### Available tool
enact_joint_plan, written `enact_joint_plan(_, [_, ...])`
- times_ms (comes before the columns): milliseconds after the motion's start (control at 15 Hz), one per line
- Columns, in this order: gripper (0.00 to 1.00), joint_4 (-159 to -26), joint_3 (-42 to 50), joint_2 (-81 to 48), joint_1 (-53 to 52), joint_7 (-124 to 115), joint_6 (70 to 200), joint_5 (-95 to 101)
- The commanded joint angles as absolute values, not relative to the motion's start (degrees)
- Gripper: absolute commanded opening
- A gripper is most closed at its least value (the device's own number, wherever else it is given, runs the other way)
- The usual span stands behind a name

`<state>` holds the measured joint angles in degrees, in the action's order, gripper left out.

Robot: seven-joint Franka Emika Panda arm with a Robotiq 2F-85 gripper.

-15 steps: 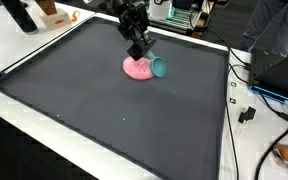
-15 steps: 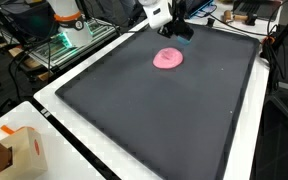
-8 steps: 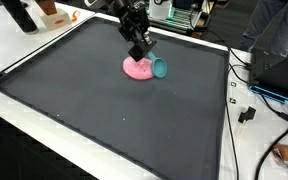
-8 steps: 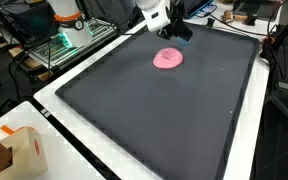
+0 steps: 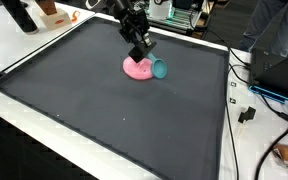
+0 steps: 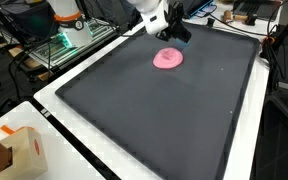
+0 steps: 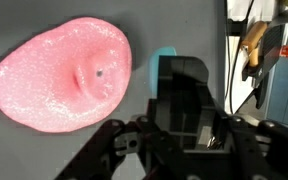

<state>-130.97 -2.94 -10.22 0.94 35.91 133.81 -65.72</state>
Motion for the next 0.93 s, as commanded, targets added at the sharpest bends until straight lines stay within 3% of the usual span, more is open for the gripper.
enact_joint_plan(0, [0.26,-132.16,-2.44,-9.51,0.47,34.42,134.53,-66.10])
enact_joint_plan(867, [0.26,-132.58,-2.69,-3.89,-1.88,16.52,138.31,-51.82])
